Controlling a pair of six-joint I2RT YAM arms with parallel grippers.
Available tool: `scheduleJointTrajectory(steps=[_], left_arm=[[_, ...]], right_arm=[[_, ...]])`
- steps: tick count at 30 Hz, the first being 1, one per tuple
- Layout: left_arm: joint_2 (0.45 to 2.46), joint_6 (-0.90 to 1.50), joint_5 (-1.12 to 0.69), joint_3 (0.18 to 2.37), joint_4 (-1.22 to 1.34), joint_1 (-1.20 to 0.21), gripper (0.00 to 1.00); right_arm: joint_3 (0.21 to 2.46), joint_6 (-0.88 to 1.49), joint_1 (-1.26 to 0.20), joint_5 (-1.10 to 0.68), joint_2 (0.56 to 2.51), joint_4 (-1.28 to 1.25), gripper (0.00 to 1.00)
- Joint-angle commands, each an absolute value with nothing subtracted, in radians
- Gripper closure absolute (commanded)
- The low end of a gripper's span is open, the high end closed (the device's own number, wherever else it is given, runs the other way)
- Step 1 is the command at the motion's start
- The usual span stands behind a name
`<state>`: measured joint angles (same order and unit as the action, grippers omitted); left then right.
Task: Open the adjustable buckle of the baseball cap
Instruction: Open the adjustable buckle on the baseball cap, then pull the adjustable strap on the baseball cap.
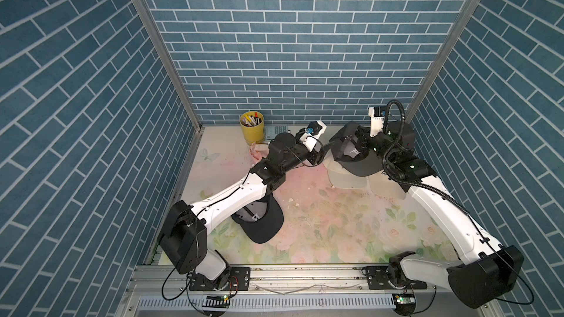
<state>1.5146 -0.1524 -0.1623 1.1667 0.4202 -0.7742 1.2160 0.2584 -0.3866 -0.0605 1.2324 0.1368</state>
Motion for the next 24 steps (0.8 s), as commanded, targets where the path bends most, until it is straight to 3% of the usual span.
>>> scheduleJointTrajectory(steps=[1,12,24], left_arm=[[1.492,-0.185,-0.015,1.093,0.576,-0.786,0.31],[1.611,-0.416,0.278,1.117,0.808,-0.953,0.30],[1.787,-0.396,0.357,1.213,0.917,-0.956,0.30]], right_arm=[[1.277,0.342,-0.383,-0.083,1.238,0.167,1.00],[1.386,0.545,-0.388,-0.146,1.286,0.260,1.00],[1.440,0.578,-0.391,-0.142,1.284,0.301,1.00]])
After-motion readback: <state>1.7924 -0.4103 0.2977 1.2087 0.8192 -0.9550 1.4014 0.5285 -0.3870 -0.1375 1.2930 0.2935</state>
